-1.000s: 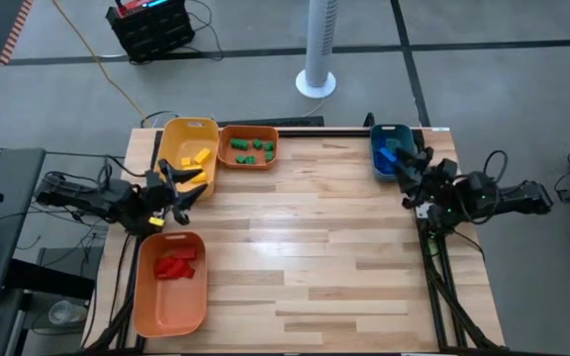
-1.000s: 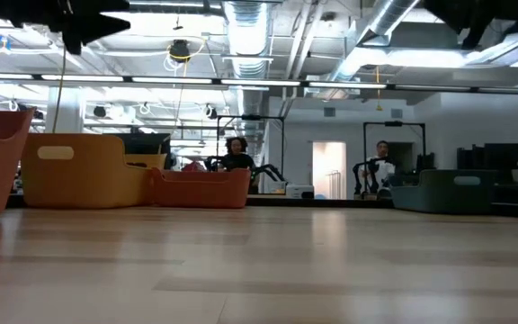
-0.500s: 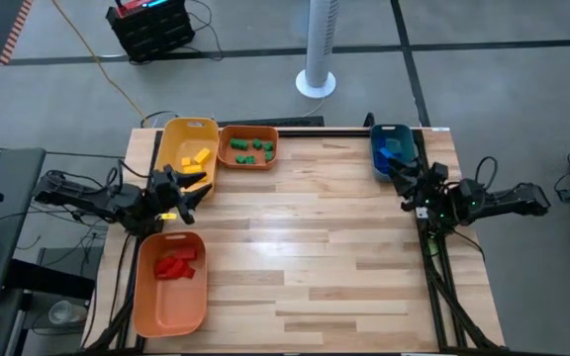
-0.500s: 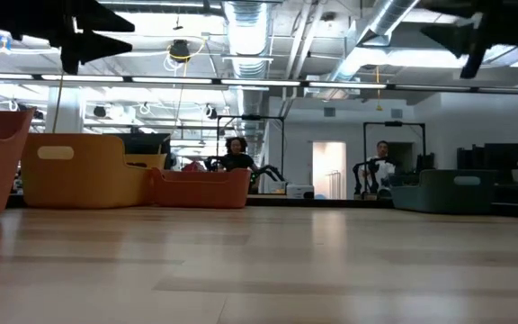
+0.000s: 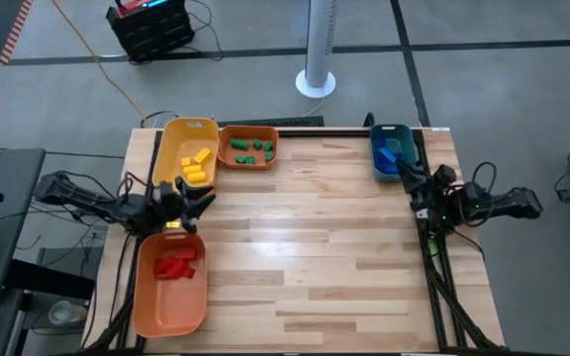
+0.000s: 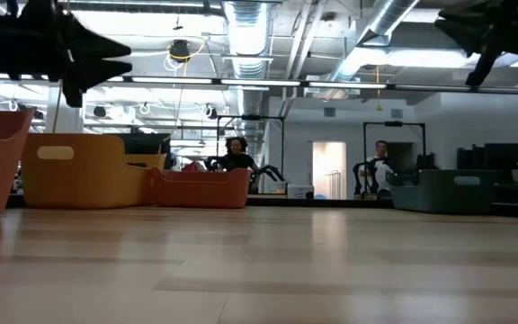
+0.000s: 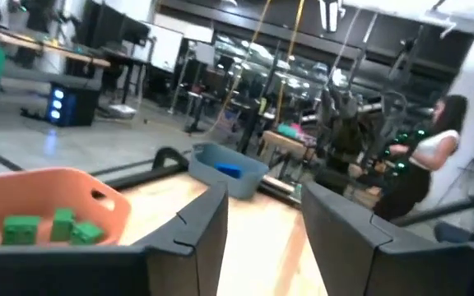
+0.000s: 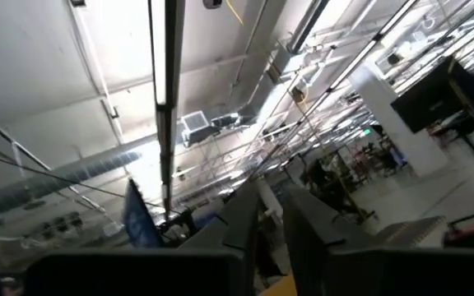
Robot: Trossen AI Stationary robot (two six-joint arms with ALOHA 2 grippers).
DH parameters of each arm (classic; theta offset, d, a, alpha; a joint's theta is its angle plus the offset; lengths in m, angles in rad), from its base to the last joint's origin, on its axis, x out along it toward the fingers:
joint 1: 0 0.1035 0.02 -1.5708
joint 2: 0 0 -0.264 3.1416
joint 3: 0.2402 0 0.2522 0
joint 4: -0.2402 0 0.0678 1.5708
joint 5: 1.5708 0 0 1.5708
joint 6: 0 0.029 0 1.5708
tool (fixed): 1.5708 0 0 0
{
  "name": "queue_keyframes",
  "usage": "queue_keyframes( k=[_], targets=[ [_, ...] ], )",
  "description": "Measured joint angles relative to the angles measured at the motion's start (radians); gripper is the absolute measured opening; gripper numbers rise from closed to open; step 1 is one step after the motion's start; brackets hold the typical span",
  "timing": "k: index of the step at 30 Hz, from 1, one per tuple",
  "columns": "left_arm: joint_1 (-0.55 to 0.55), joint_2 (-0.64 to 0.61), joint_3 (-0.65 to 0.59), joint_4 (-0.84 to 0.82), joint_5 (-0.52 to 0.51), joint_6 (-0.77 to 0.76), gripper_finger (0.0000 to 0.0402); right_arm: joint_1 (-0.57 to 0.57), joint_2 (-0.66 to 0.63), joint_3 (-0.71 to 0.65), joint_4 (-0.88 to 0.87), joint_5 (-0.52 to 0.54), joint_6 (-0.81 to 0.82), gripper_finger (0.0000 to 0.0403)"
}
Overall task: Sort blocks
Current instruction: Return to Home Position
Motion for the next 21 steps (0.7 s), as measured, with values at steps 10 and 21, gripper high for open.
queue_keyframes(
  k=[10,21],
  targets=[
    [0.0,-0.053,-0.043,-0.127,0.123,-0.065,0.0108,0.044,-0.015,0.0,-0.238,0.026,0.18,0.0065],
    [0.0,-0.055,-0.044,-0.345,0.028,-0.023,0.01,0.042,-0.014,0.0,-0.455,0.052,0.208,0.0065]
  ],
)
